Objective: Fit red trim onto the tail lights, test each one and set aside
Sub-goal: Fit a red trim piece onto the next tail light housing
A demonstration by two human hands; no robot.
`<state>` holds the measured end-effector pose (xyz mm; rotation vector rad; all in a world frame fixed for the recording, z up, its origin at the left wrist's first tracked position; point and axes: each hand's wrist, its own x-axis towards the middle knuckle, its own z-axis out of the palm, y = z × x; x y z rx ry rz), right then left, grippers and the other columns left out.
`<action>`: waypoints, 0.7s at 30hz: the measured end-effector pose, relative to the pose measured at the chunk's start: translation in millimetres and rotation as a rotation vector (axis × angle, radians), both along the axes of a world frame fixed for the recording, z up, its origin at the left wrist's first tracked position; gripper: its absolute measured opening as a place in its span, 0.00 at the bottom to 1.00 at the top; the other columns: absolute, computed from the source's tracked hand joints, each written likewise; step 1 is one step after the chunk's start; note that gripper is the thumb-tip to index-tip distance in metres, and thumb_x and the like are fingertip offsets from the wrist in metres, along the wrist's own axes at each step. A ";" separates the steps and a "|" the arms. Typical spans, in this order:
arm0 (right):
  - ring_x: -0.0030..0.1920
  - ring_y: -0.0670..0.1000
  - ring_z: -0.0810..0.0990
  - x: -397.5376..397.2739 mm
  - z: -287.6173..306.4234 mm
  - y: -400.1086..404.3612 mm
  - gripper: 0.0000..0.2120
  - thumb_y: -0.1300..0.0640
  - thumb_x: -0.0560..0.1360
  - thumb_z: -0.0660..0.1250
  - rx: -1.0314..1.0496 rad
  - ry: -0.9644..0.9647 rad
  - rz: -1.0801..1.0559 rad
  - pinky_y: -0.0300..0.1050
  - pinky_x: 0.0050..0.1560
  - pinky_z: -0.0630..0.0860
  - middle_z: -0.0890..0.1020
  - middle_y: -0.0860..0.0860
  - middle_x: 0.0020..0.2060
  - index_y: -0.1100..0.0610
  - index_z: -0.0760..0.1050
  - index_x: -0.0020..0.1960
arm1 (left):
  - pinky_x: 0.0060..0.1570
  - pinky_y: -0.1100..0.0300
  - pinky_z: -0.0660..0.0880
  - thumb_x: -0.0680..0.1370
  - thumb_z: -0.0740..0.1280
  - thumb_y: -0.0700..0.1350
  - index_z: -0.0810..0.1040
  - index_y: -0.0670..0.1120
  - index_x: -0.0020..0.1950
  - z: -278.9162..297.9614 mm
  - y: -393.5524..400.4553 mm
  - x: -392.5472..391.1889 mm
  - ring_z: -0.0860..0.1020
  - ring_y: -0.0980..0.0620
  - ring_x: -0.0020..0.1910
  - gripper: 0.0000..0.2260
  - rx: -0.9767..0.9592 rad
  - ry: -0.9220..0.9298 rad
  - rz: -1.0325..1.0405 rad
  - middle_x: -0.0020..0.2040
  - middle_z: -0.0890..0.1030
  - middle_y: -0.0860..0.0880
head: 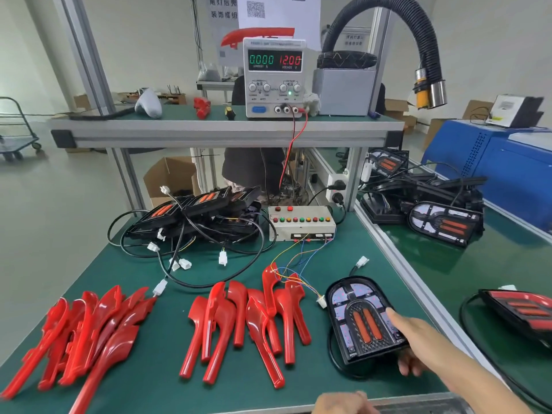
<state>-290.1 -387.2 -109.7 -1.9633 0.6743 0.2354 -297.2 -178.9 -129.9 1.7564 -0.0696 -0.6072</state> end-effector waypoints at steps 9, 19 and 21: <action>0.51 0.44 0.84 -17.1 1.1 19.3 0.30 0.33 0.81 0.53 -0.085 0.030 0.011 0.40 0.49 0.79 0.77 0.39 0.63 0.50 0.73 0.74 | 0.35 0.69 0.70 0.74 0.75 0.46 0.75 0.53 0.33 13.4 87.3 43.7 0.76 0.60 0.29 0.13 0.262 -0.492 0.319 0.28 0.78 0.60; 0.32 0.52 0.83 -24.4 22.9 29.9 0.34 0.23 0.71 0.49 -0.027 -0.047 0.005 0.43 0.33 0.74 0.87 0.56 0.37 0.43 0.86 0.49 | 0.46 0.54 0.74 0.79 0.63 0.58 0.77 0.48 0.52 42.4 41.0 130.6 0.81 0.42 0.54 0.14 0.909 -0.802 -0.090 0.52 0.82 0.47; 0.34 0.53 0.83 -26.6 23.6 28.5 0.36 0.24 0.73 0.48 0.008 -0.038 0.016 0.45 0.35 0.74 0.86 0.58 0.38 0.47 0.87 0.48 | 0.44 0.54 0.70 0.79 0.65 0.56 0.77 0.47 0.57 39.0 29.8 132.1 0.82 0.41 0.56 0.14 1.020 -0.799 -0.183 0.56 0.82 0.46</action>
